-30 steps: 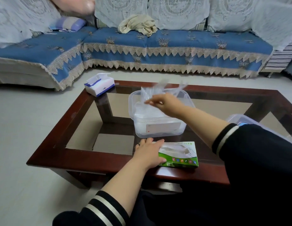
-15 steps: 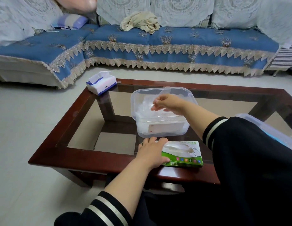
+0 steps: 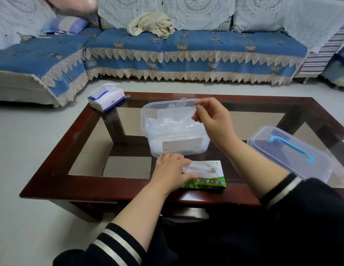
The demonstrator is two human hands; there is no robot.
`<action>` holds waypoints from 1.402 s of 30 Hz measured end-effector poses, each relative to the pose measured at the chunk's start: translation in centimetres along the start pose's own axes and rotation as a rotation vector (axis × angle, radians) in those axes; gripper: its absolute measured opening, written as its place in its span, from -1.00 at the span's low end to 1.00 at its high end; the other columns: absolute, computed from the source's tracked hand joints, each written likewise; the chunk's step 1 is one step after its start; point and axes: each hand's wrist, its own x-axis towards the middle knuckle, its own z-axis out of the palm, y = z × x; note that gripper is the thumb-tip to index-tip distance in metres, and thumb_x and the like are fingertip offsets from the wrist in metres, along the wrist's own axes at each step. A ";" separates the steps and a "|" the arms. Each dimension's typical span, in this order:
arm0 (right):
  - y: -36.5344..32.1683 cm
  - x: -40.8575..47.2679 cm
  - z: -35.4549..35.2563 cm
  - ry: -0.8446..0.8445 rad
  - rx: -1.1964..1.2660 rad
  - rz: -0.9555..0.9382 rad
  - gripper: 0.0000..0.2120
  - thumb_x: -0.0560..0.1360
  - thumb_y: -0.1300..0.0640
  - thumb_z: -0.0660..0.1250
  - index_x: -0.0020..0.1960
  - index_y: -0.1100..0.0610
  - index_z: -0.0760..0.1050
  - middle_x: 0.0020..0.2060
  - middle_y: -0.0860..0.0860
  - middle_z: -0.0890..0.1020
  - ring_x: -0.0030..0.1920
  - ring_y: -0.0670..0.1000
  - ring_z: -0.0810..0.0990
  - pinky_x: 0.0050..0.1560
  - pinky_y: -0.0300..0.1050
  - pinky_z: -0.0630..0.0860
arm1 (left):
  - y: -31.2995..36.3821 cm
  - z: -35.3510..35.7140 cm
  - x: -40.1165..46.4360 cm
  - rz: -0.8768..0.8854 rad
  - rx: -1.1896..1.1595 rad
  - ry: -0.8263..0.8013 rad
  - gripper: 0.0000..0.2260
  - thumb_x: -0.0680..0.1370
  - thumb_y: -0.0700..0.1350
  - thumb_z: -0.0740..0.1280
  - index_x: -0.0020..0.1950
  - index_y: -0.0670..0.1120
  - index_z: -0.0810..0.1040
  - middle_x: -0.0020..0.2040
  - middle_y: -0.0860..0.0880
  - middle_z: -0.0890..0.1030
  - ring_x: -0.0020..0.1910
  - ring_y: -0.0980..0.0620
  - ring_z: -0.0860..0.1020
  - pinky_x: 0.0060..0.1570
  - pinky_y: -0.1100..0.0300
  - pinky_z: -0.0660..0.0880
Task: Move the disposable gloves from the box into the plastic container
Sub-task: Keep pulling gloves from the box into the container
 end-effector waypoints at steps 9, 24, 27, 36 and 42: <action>5.2 -8.9 -2.3 -0.598 -0.589 0.382 -0.34 0.37 -0.14 0.46 0.38 0.02 0.36 0.30 -0.04 0.50 0.30 -0.01 0.46 0.31 -0.01 0.38 | 0.5 0.4 1.3 -0.010 -0.093 0.130 -0.80 0.49 0.09 0.41 0.07 0.08 0.66 0.01 0.08 0.57 0.09 0.02 0.44 0.05 0.13 0.37; 5.9 -8.5 -1.7 -0.664 -0.738 0.388 -0.41 0.34 -0.15 0.48 0.30 -0.02 0.42 0.19 0.00 0.54 0.20 0.08 0.50 0.16 -0.01 0.41 | 1.9 1.4 1.2 0.351 -0.001 0.544 -0.79 0.50 -0.07 0.25 -0.23 -0.09 0.62 -0.27 0.00 0.54 -0.24 -0.03 0.49 -0.42 0.10 0.47; 6.2 -8.6 -1.7 -0.664 -0.746 0.398 -0.39 0.33 -0.18 0.49 0.28 0.02 0.42 0.17 0.00 0.55 0.18 0.09 0.51 0.13 -0.02 0.41 | 2.1 0.7 0.9 0.391 0.029 0.637 -0.82 0.50 -0.10 0.28 -0.23 -0.10 0.62 -0.28 0.00 0.53 -0.23 0.04 0.43 -0.46 0.15 0.42; 6.2 -8.5 -2.0 -0.690 -0.754 0.372 -0.47 0.33 -0.17 0.49 0.17 0.06 0.42 0.12 0.03 0.55 0.13 0.12 0.51 0.02 -0.05 0.38 | 3.7 -4.7 0.1 0.368 -0.125 0.743 -0.85 0.52 -0.19 0.29 -0.15 -0.17 0.64 -0.22 -0.03 0.59 -0.21 0.02 0.53 -0.23 0.23 0.48; 6.7 -8.2 -1.8 -0.673 -0.736 0.347 -0.43 0.30 -0.20 0.48 0.23 -0.03 0.46 0.13 -0.01 0.56 0.15 0.09 0.52 0.12 -0.03 0.44 | 6.6 -15.8 2.3 0.274 -0.193 0.928 -0.87 0.54 -0.12 0.37 -0.02 -0.15 0.66 -0.14 0.05 0.56 -0.15 0.13 0.50 -0.11 0.36 0.44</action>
